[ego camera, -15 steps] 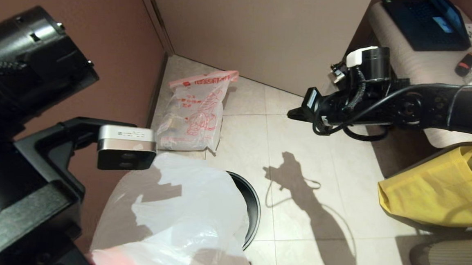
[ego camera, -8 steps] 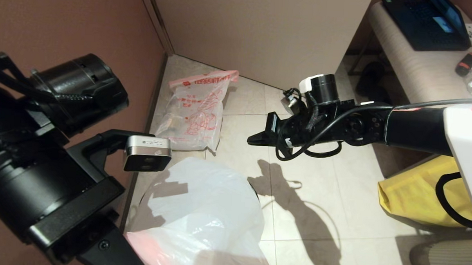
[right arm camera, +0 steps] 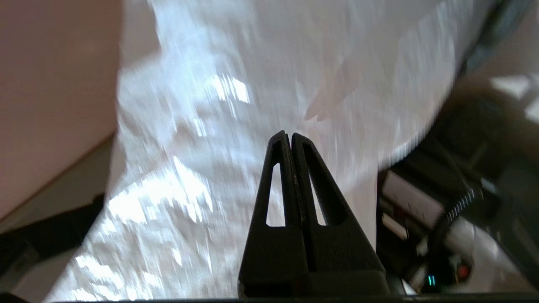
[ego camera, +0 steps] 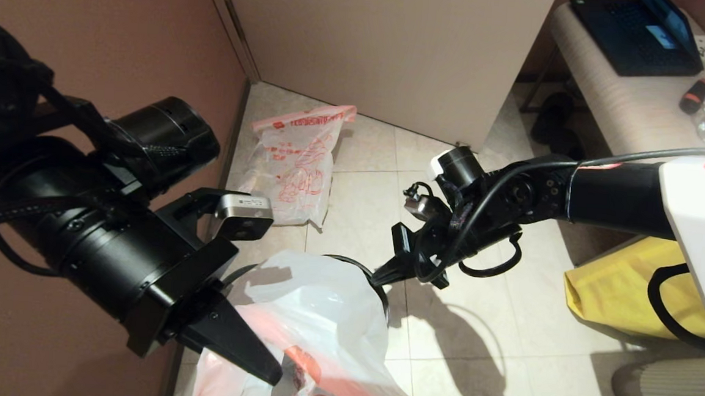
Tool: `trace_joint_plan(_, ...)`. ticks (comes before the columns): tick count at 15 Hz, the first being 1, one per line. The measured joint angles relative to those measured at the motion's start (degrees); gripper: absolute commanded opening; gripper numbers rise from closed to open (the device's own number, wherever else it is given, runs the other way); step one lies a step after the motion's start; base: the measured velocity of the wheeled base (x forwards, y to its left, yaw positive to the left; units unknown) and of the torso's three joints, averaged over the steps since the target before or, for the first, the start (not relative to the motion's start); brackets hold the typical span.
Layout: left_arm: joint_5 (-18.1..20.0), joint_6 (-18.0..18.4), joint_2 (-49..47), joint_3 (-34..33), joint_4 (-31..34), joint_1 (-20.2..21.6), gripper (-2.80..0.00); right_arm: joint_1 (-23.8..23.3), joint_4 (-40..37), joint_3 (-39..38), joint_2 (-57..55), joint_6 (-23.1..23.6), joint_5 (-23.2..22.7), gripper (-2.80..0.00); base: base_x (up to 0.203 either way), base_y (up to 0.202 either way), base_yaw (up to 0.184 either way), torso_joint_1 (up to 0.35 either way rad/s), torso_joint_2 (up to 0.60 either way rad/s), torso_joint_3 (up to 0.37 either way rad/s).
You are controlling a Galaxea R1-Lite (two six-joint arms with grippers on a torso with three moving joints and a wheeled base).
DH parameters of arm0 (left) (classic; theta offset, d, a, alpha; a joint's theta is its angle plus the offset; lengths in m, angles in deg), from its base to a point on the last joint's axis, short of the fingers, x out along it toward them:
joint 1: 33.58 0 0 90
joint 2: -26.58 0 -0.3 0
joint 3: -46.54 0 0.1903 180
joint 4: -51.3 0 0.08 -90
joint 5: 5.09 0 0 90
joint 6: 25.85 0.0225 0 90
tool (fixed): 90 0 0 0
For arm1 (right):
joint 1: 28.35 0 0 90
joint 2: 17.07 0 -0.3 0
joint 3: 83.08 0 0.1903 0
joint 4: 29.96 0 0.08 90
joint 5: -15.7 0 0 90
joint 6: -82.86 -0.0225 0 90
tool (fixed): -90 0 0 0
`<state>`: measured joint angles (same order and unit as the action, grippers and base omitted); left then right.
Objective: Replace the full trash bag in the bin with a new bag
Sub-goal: Put the new garbage bag on the trash can
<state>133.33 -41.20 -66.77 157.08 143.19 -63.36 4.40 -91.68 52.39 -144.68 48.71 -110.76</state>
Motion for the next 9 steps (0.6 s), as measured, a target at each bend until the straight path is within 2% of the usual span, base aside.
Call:
trace_joint_plan(2,0.1,0.1,-1.2,-0.1,-2.1,1.6,-2.80,-1.1,-4.6,-0.3,0.0,1.7,0.3,-2.80,0.000,0.000,0.000,0.000,0.00,0.000)
trace_joint_plan(4,2.5,0.5,-1.3,-0.7,-5.0,3.2,-2.80,-2.6,-6.4,-0.4,0.1,3.0,-1.5,-2.80,0.000,0.000,0.000,0.000,0.00,0.000)
trace_joint_plan(6,5.5,3.5,-1.5,-1.9,-7.4,4.4,-2.80,-4.2,-10.6,-0.4,0.1,7.0,-5.8,-2.80,0.000,0.000,0.000,0.000,0.00,0.000)
trace_joint_plan(9,5.8,6.7,-3.2,-5.1,-12.9,7.7,-2.80,-7.3,-18.1,-0.4,0.2,14.8,-7.7,-2.80,0.000,0.000,0.000,0.000,0.00,0.000)
